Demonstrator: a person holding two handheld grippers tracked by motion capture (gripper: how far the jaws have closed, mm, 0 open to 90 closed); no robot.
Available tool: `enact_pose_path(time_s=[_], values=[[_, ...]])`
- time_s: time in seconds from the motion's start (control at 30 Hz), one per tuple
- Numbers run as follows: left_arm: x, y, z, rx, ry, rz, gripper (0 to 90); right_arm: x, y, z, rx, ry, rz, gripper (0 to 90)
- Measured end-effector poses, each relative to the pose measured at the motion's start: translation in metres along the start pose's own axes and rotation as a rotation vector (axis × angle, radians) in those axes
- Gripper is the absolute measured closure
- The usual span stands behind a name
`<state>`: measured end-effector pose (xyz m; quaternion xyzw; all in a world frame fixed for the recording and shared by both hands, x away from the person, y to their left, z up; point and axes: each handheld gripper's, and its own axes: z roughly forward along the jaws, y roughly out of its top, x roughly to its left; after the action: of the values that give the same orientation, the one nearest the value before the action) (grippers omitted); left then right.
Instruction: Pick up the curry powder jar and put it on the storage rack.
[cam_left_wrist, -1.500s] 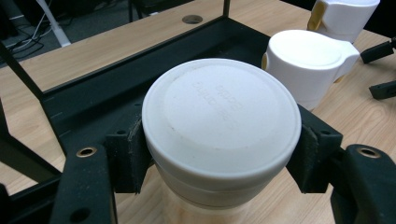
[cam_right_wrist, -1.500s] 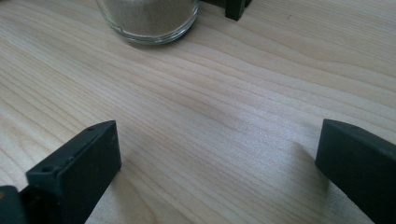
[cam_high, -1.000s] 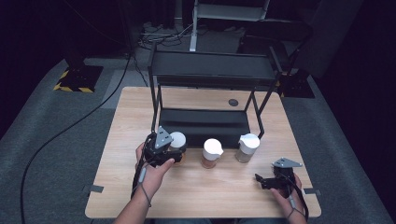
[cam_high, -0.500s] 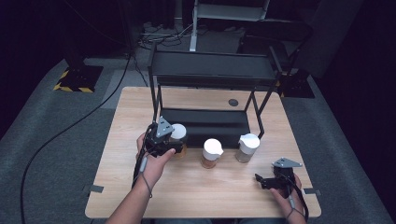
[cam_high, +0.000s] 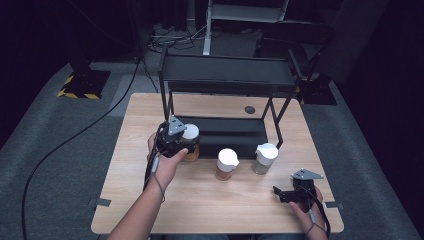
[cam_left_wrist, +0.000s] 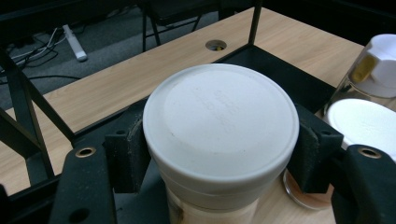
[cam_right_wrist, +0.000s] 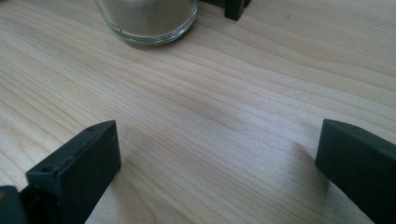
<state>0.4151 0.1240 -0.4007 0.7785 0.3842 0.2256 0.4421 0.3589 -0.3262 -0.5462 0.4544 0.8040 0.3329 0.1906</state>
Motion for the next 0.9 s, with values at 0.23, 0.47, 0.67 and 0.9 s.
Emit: enact_pose_path(time_s=[0.23,0.47,0.67,0.9], values=[[0.004,0.002,0.01,-0.009,-0.003,-0.011,32.6,0.0,0.0,0.0,0.0,0.0,0.0,0.0],[0.01,0.0,0.024,-0.009,0.027,-0.013,32.5,0.0,0.0,0.0,0.0,0.0,0.0,0.0],[0.016,0.0,0.036,-0.006,0.036,-0.023,32.5,0.0,0.0,0.0,0.0,0.0,0.0,0.0],[0.018,-0.001,0.047,0.007,0.042,-0.024,32.5,0.0,0.0,0.0,0.0,0.0,0.0,0.0]])
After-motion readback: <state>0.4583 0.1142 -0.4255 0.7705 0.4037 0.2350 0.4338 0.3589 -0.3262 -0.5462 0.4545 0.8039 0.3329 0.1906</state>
